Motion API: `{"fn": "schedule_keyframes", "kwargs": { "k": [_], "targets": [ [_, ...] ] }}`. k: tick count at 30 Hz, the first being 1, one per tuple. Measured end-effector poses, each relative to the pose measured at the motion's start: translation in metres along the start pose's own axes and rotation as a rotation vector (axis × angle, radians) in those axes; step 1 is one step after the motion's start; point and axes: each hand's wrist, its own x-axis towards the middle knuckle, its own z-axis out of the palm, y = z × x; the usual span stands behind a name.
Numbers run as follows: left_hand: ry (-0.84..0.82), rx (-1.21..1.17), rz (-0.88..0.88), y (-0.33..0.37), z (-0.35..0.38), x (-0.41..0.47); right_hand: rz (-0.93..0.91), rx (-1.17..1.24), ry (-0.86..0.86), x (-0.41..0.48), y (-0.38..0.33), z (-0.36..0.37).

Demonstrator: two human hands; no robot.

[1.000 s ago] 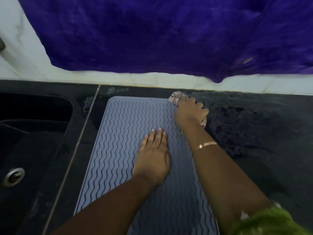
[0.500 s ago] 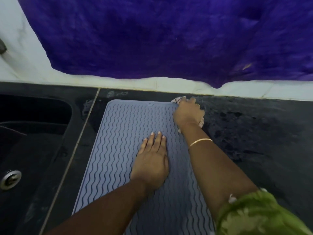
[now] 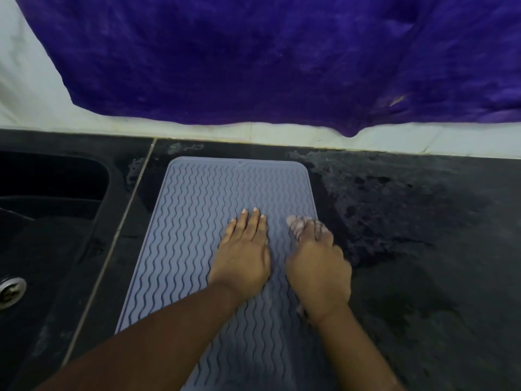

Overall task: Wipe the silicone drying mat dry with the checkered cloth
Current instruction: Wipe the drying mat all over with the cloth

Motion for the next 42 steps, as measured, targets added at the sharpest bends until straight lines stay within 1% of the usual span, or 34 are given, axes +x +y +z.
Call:
{"fn": "schedule_keyframes", "kwargs": {
  "k": [2,3,6,8,11,12,15,16,19,21,25,27,29,31,34,37,39,42],
  "targets": [
    [0.010,0.012,0.006,0.000,0.000,0.000,-0.026,0.044,0.062,0.044,-0.007,0.000],
    [0.012,0.013,0.003,0.000,0.000,0.000,-0.047,0.023,0.076,0.070,-0.012,-0.003],
    [0.003,0.015,-0.018,0.002,-0.001,0.002,-0.073,0.003,0.018,0.128,-0.026,-0.016],
    [0.007,0.011,-0.029,0.002,-0.001,0.004,-0.075,0.018,-0.014,0.134,-0.029,-0.017],
    [-0.004,0.007,-0.035,0.003,-0.001,0.004,-0.161,0.017,0.007,0.083,-0.013,-0.008],
    [-0.002,0.004,-0.038,0.003,-0.001,0.004,-0.161,0.032,0.009,0.057,-0.004,-0.003],
    [-0.005,0.006,-0.039,0.002,0.000,0.004,-0.106,-0.018,0.046,-0.022,0.019,0.011],
    [-0.006,0.013,-0.038,0.002,0.000,0.004,-0.093,-0.039,0.030,-0.046,0.024,0.013],
    [-0.002,0.022,-0.039,0.001,0.002,0.004,-0.059,-0.056,0.014,-0.090,0.033,0.017],
    [-0.001,0.035,-0.034,0.001,0.002,0.004,-0.044,-0.048,0.062,-0.086,0.032,0.013],
    [-0.001,0.031,-0.040,0.002,0.001,0.006,-0.091,-0.012,0.173,-0.024,0.017,0.008],
    [-0.005,0.036,-0.048,0.002,0.001,0.006,-0.101,-0.020,0.172,0.004,0.008,0.005],
    [-0.001,0.029,-0.052,0.003,0.000,0.007,-0.084,-0.035,0.190,0.013,0.004,0.008],
    [-0.005,0.015,-0.057,0.003,0.000,0.007,-0.063,-0.041,0.214,-0.005,0.009,0.012],
    [0.004,0.019,-0.060,0.002,0.002,0.007,-0.082,-0.056,0.233,-0.064,0.027,0.020],
    [0.004,0.032,-0.051,0.001,0.003,0.007,-0.073,-0.043,0.216,-0.110,0.041,0.021],
    [-0.001,0.043,-0.047,0.001,0.003,0.007,-0.080,-0.069,0.229,-0.112,0.043,0.023],
    [-0.009,0.052,-0.040,0.001,0.003,0.008,-0.137,-0.073,0.272,-0.072,0.031,0.019]
  ]
}}
